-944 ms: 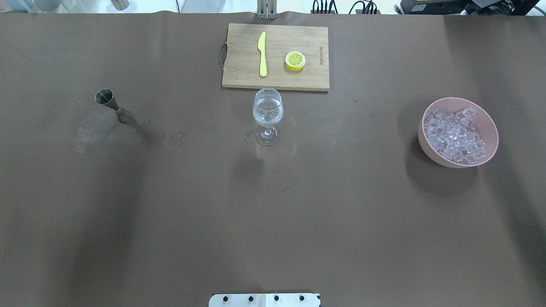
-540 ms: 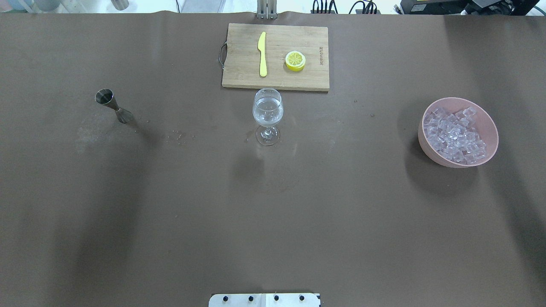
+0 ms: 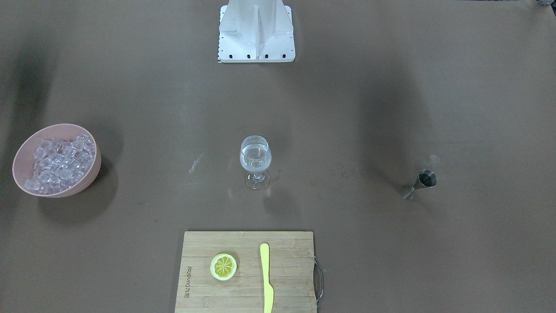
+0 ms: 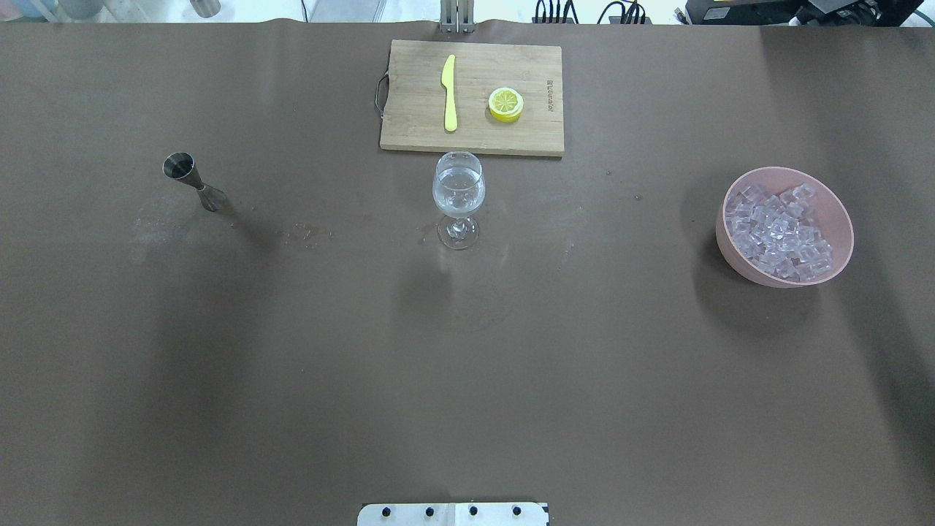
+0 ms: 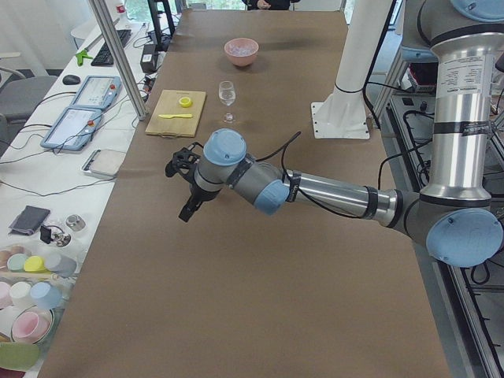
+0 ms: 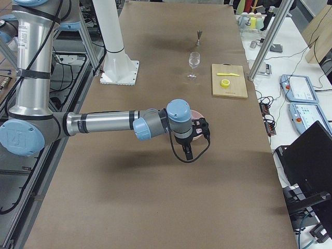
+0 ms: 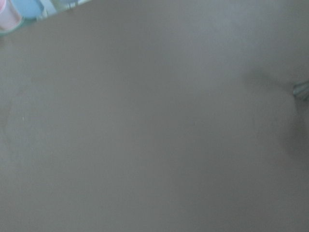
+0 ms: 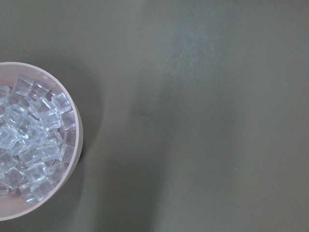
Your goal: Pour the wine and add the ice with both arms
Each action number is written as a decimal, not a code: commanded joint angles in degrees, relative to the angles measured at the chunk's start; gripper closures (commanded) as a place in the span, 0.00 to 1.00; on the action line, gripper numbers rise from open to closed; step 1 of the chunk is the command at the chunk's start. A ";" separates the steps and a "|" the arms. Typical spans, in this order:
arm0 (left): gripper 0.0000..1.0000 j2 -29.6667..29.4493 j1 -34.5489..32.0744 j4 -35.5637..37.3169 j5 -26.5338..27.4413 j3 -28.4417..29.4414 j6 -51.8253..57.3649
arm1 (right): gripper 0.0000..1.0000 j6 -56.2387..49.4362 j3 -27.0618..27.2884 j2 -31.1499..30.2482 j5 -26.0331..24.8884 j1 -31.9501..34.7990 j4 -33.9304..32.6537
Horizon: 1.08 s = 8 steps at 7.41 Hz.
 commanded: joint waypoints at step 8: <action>0.02 -3.77 39.61 -7.55 56.59 -10.49 -52.86 | 0.00 0.11 -0.30 0.05 -0.20 0.00 0.02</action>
